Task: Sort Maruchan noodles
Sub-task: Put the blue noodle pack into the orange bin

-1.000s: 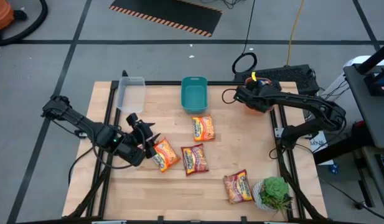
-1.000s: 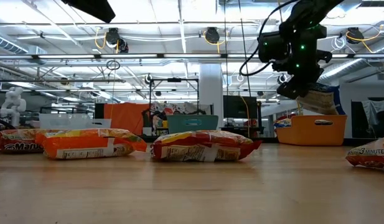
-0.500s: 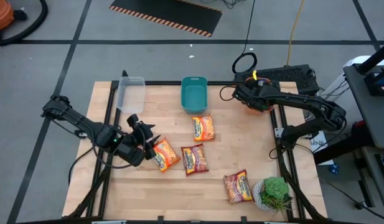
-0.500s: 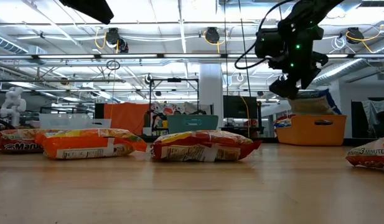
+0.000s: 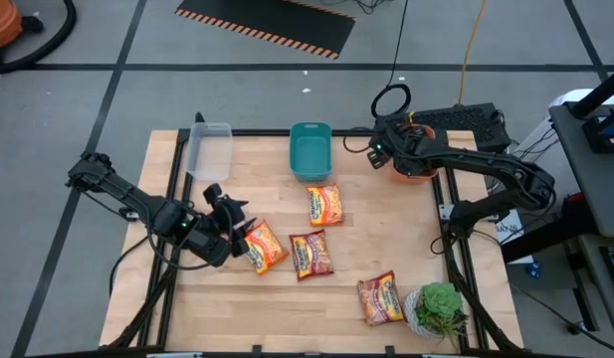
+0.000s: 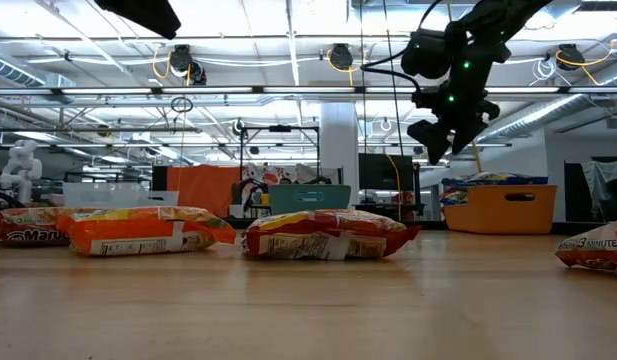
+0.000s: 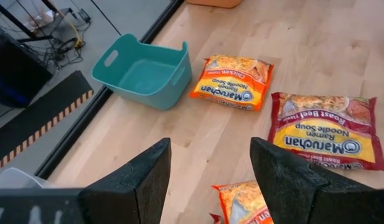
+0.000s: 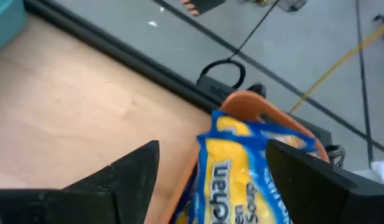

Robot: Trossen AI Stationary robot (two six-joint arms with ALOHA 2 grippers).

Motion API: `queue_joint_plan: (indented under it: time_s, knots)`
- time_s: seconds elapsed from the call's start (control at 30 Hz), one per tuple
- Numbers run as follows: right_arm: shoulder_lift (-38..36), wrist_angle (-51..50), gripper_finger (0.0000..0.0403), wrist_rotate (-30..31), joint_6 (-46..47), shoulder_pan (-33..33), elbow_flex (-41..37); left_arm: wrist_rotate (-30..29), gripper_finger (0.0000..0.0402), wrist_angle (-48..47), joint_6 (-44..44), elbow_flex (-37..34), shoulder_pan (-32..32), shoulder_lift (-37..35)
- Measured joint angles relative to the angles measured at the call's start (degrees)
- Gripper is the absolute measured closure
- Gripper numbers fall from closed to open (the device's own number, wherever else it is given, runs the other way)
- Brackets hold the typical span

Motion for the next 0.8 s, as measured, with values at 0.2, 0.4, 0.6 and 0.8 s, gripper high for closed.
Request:
queue_joint_plan:
  time_s: [0.2,0.4,0.6,0.8]
  knots:
    - [0.0,-5.79,0.0159,0.9,4.42,-0.16,0.0,2.15,0.0176,-0.04,-0.97,0.02,-0.02,0.26]
    - [0.01,-5.97,0.0237,-1.32,4.34,-1.7,0.0,2.34,0.0176,-0.01,-1.21,0.02,-0.02,1.5]
    - [0.02,-6.73,0.0324,-6.08,5.22,-3.79,0.0,5.74,0.0176,-0.15,-0.98,0.02,-0.02,2.14]
    - [0.04,-6.46,0.0389,-7.57,4.15,-4.25,0.0,6.93,0.0176,-0.18,-0.87,0.02,-0.04,2.14]
